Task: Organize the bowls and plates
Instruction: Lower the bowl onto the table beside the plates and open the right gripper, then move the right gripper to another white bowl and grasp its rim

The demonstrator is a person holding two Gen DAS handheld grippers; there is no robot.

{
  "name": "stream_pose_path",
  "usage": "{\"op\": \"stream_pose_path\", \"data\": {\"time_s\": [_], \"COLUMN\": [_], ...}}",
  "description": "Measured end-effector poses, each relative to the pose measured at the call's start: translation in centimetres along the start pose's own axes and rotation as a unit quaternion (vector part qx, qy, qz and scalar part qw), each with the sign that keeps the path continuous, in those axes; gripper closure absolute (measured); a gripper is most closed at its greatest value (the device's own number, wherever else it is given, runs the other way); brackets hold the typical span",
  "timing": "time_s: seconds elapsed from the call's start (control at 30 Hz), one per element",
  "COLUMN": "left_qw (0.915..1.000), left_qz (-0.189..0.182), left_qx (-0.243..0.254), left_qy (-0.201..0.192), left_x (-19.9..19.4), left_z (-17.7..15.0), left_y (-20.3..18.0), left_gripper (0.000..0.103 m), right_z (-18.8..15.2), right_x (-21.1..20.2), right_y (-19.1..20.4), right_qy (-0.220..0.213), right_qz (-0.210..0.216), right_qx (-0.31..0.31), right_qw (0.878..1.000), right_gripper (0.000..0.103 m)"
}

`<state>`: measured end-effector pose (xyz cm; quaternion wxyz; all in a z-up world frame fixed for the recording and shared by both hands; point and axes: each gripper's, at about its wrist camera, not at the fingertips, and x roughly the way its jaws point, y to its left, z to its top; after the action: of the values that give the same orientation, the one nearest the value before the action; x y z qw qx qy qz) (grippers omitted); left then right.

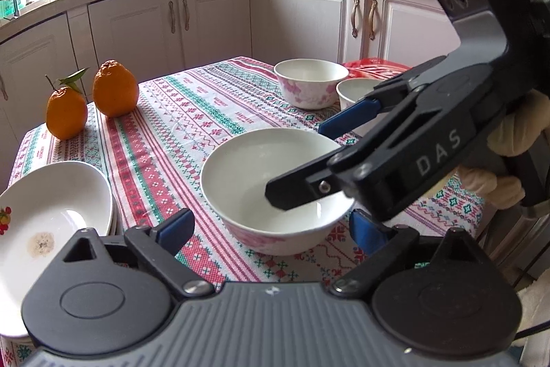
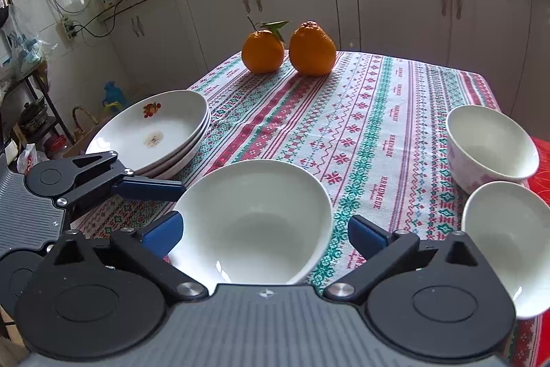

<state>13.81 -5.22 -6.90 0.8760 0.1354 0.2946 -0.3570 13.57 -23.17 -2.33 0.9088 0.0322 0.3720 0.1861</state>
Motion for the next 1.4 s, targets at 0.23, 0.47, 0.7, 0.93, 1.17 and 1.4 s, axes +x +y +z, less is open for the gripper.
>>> {"op": "stream_pose_path", "data": {"time_s": [0.23, 0.47, 0.7, 0.93, 1.17, 1.4], "left_qw": [1.0000, 0.9999, 0.9995, 0.9987, 0.9983, 0.9971], "left_qz": [0.005, 0.007, 0.005, -0.011, -0.033, -0.044], "left_qx": [-0.003, 0.002, 0.017, 0.032, 0.032, 0.053], "left_qy": [0.004, -0.009, -0.025, -0.038, -0.037, -0.031], "left_x": [-0.9, -2.3, -3.0, -1.8, 0.7, 3.3], "left_z": [-0.2, 0.3, 1.5, 3.1, 4.6, 5.6], "left_y": [-0.5, -1.7, -3.8, -6.3, -8.1, -9.9], "left_gripper": [0.007, 0.004, 0.004, 0.004, 0.003, 0.003], "right_z": [-0.6, -1.3, -2.4, -4.1, -5.2, -5.1], "right_x": [-2.0, -3.9, -6.2, -8.9, -10.7, -11.0], "right_y": [-0.2, -0.5, -1.2, -3.5, -6.3, -9.1], "right_qy": [-0.019, -0.028, -0.039, -0.048, -0.048, -0.046], "right_qz": [-0.019, -0.041, -0.074, -0.122, -0.146, -0.155], "right_qx": [-0.007, -0.011, -0.004, 0.008, 0.018, 0.030], "right_qw": [1.000, 0.999, 0.996, 0.991, 0.988, 0.986], "right_gripper": [0.000, 0.000, 0.000, 0.000, 0.000, 0.000]}}
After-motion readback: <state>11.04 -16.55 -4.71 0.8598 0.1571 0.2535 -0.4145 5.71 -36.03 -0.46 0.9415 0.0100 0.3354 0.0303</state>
